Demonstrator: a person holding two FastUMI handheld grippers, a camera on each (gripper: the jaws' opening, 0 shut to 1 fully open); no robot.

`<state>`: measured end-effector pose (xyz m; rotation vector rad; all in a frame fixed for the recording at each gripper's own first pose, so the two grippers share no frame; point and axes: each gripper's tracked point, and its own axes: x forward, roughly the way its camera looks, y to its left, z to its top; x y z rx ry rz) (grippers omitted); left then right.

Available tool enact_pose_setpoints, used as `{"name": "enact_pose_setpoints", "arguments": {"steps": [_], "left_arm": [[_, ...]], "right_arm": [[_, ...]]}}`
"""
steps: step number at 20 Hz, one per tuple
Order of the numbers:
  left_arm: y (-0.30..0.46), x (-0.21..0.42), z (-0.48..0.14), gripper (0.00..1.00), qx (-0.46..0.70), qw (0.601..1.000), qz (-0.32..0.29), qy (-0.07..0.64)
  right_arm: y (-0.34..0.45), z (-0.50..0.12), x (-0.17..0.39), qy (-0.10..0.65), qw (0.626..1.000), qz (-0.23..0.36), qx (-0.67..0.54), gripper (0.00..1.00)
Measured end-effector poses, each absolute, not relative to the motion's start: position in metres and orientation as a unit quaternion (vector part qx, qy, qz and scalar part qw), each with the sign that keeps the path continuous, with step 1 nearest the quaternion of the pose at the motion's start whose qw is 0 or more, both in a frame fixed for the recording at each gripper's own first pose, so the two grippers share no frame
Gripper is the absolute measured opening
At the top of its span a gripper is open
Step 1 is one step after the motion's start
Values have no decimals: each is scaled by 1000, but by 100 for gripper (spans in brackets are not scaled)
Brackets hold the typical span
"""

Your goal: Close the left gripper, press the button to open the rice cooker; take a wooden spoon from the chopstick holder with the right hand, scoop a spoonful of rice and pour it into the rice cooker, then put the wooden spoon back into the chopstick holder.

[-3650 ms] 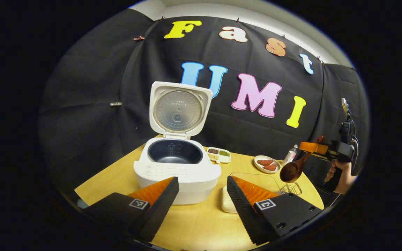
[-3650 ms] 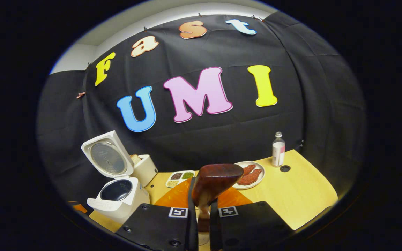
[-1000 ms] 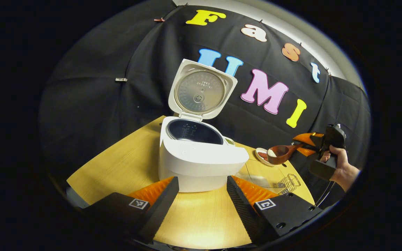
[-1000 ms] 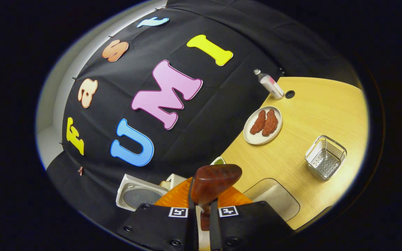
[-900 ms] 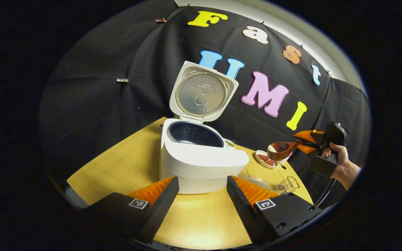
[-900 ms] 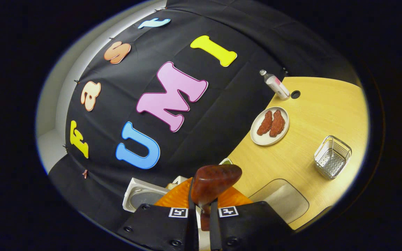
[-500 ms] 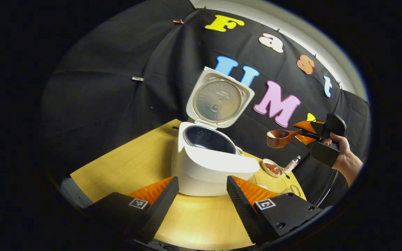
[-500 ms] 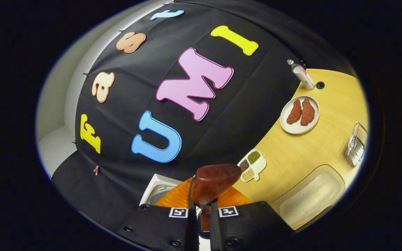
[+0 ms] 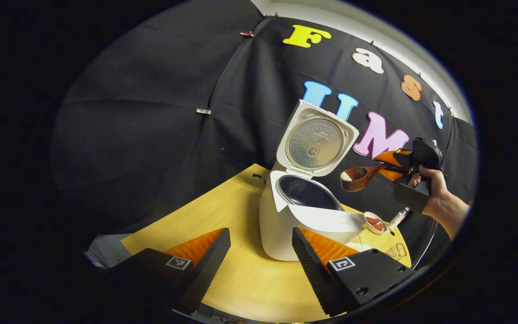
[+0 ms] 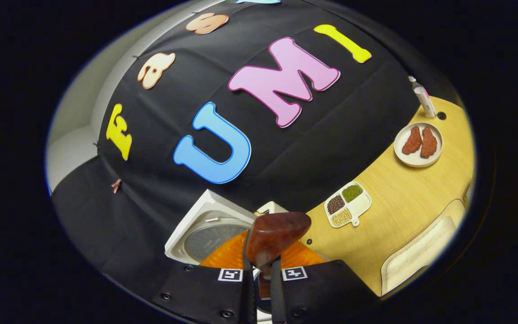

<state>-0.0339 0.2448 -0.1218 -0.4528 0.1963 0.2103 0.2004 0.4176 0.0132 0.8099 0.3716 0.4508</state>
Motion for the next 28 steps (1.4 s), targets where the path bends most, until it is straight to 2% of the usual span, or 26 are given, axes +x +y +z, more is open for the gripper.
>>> {"name": "enact_pose_setpoints", "arguments": {"steps": [6,12,20,28], "left_arm": [[255,-42,-140,95,-213,963,118,115],[259,-33,-143,96,-197,967,99,125],[248,-41,-141,95,-197,969,92,120],[248,-53,-147,96,-189,967,115,124]], "right_arm": [[467,0,198,145,915,248,283,17],[504,0,190,111,935,291,169,17],[546,-6,173,93,934,341,53,17],[596,-20,141,43,904,414,-101,17]]}}
